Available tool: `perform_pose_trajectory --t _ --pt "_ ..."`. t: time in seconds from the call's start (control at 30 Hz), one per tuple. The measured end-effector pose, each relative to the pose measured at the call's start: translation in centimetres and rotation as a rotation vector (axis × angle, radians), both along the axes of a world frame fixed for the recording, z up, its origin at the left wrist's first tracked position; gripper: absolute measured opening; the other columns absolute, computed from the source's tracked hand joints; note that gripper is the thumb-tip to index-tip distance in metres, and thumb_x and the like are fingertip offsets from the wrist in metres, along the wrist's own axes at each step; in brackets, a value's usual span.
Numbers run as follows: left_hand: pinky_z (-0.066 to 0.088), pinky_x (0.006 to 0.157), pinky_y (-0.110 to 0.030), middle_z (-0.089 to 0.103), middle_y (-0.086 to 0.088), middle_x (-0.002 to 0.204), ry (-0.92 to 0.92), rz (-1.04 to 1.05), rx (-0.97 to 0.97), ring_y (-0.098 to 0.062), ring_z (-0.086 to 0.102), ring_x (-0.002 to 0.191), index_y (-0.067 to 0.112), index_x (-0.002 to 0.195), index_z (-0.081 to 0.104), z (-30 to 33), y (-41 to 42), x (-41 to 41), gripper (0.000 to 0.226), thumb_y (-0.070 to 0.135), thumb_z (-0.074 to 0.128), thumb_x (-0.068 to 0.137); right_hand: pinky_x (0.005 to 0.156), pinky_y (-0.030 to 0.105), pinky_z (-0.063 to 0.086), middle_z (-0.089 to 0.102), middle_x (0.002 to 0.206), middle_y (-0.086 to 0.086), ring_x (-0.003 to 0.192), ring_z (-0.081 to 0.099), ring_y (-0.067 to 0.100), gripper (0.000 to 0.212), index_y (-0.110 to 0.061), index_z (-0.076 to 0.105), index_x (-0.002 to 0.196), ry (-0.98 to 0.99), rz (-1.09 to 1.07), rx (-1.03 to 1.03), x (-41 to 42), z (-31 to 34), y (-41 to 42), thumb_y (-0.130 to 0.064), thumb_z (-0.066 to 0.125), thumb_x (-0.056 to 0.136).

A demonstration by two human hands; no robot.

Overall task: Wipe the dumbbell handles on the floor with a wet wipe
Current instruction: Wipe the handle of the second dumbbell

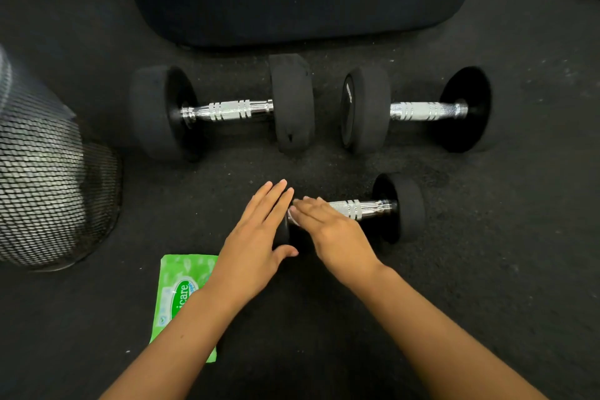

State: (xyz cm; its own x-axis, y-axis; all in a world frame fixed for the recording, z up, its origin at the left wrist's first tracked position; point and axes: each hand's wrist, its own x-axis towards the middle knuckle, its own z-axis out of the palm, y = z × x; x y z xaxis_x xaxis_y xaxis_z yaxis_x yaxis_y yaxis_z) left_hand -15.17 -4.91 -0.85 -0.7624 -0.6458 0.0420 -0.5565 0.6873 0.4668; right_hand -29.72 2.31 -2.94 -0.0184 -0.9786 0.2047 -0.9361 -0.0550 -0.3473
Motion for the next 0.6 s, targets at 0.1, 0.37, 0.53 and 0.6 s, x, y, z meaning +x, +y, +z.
perform_pose_trajectory --t 0.1,0.37,0.53,0.6 --pt "0.012 0.111 -0.025 0.011 0.012 0.151 -0.007 -0.009 -0.006 -0.004 0.002 0.14 0.02 0.144 0.022 -0.2 0.2 0.2 0.095 0.023 0.079 0.069 0.1 0.041 0.035 0.064 0.118 0.011 0.11 0.061 0.025 0.042 -0.005 0.065 0.113 0.046 0.017 -0.056 -1.9 -0.6 1.4 -0.001 0.052 0.074" --pt "0.014 0.112 -0.025 0.01 0.012 0.152 -0.007 -0.009 -0.009 -0.004 0.002 0.141 0.02 0.144 0.018 -0.4 0.0 0.3 0.097 0.027 0.079 0.069 0.104 0.039 0.03 0.062 0.122 0.012 0.117 0.056 0.026 0.045 -0.003 0.063 0.116 0.01 0.028 0.002 0.3 -0.7 1.3 -0.009 0.037 0.079" --pt "-0.001 0.11 -0.012 -0.001 0.022 0.148 0.027 0.008 0.097 0.006 -0.011 0.138 0.027 0.144 0.012 0.9 0.6 -0.3 0.094 0.055 0.065 0.071 0.102 0.043 0.038 0.06 0.123 0.009 0.123 0.045 0.029 0.03 -0.012 0.069 0.108 0.0 -0.016 -0.095 -2.1 0.2 4.0 -0.01 0.048 0.087" --pt "0.001 0.112 -0.014 0.009 0.02 0.148 0.112 0.031 0.132 0.006 -0.005 0.138 0.024 0.144 0.024 1.5 1.1 -0.8 0.09 0.058 0.059 0.068 0.086 0.038 0.046 0.059 0.115 0.007 0.109 0.044 0.023 0.026 -0.018 0.071 0.101 -0.075 -0.187 -0.152 -2.5 1.1 4.6 -0.006 0.066 0.079"
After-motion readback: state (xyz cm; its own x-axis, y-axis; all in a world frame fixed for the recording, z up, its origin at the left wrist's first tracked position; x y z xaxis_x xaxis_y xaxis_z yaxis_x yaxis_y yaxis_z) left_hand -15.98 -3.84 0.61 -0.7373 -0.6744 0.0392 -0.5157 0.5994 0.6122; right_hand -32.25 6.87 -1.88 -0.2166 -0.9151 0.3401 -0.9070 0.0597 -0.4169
